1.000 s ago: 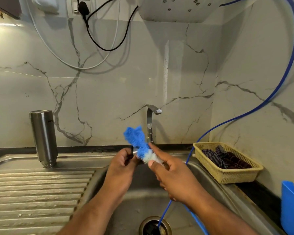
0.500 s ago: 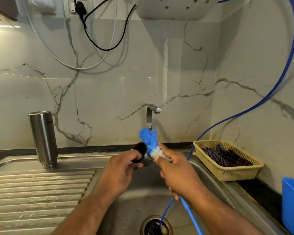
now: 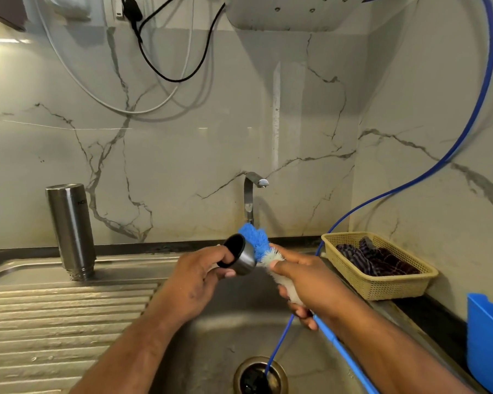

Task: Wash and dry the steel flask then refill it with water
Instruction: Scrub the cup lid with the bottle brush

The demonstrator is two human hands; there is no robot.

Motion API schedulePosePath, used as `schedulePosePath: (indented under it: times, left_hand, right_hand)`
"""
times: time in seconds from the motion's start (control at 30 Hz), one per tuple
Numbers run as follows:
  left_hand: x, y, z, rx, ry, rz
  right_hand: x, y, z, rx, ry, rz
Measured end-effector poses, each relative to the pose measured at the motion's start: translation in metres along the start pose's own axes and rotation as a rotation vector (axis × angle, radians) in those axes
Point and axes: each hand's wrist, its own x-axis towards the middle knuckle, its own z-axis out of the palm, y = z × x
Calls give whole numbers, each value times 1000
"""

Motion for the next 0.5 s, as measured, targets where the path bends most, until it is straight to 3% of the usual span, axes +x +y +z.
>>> schedulePosePath:
  times: [0.17,0.33,0.4,0.5]
  left_hand:
    - [-3,-3,-14,-47,53,-127]
    - [0,9,-8,-63,-122,-130]
    - [0,9,-6,-233,-73,-257]
    - [0,17,-3,-823,109,-453]
  right_hand:
    - [-8,-5,2,38,-69,-8]
    - [1,-3,-6,85,-35,1]
    - [0,-4,-6,168,-91,-4]
    - [-4,-5,2,265,-153,-38]
